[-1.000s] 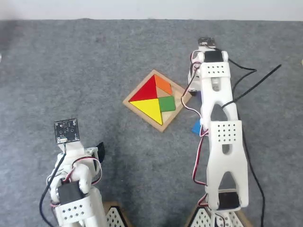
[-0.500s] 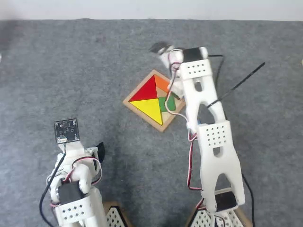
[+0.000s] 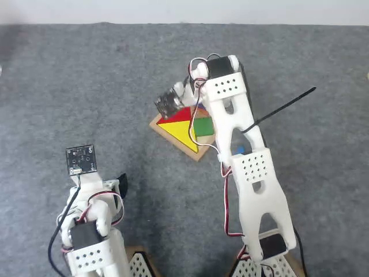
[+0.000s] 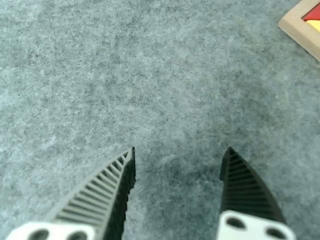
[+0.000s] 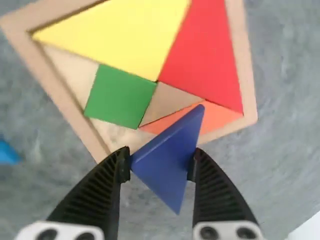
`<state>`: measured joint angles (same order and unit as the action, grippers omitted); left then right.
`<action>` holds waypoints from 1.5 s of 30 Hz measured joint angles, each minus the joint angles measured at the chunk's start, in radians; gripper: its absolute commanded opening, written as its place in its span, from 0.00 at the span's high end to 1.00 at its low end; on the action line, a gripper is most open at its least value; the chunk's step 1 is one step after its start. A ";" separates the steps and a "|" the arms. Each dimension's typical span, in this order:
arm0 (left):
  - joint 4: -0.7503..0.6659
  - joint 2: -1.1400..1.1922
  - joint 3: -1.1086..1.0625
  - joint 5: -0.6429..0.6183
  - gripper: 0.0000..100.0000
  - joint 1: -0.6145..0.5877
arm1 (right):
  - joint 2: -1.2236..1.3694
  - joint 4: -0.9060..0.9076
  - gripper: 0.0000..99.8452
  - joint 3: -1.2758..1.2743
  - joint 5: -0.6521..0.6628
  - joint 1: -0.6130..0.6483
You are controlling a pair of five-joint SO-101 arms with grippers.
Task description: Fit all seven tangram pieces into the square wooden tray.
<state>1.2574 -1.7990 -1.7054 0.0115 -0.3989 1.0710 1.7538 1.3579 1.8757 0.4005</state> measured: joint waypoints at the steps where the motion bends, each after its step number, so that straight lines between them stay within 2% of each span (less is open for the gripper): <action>1: 0.000 0.000 0.000 0.000 0.73 0.000 | 0.000 0.000 0.95 0.000 0.046 -0.002; 6: 0.000 0.000 0.000 0.000 0.73 0.000 | 0.000 0.000 0.89 -0.054 0.264 -0.011; 10: 0.000 0.000 0.000 0.000 0.73 0.000 | -0.003 0.000 0.84 -0.158 0.334 -0.011; 19: 0.000 0.000 0.000 0.000 0.73 -0.049 | -0.049 0.000 0.84 -0.203 0.315 -0.011; 25: 0.000 0.000 0.000 0.000 0.73 -0.054 | -0.097 0.002 0.82 -0.203 0.236 -0.015; 27: 0.000 0.000 0.000 0.000 0.73 -0.055 | -0.095 0.002 0.82 -0.203 0.172 -0.008; 30: 0.000 0.000 0.000 0.000 0.73 -0.054 | -0.095 0.002 0.82 -0.203 -0.029 0.031; 33: 0.000 0.000 0.000 0.000 0.73 -0.054 | -0.095 -0.032 0.82 -0.198 -0.334 0.086; 37: 0.000 0.000 0.000 0.000 0.73 -0.054 | -0.095 -0.087 0.82 -0.141 -0.910 0.107; 42: 0.000 0.000 0.000 0.000 0.73 -0.054 | -0.095 -0.112 0.81 -0.097 -1.692 0.038; 45: 0.000 0.000 0.000 0.000 0.73 -0.054 | -0.084 -0.112 0.81 -0.106 -2.114 0.023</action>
<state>1.2574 -1.7990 -1.7054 0.0115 -0.4526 0.9866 1.6418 1.2520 -0.2386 0.4235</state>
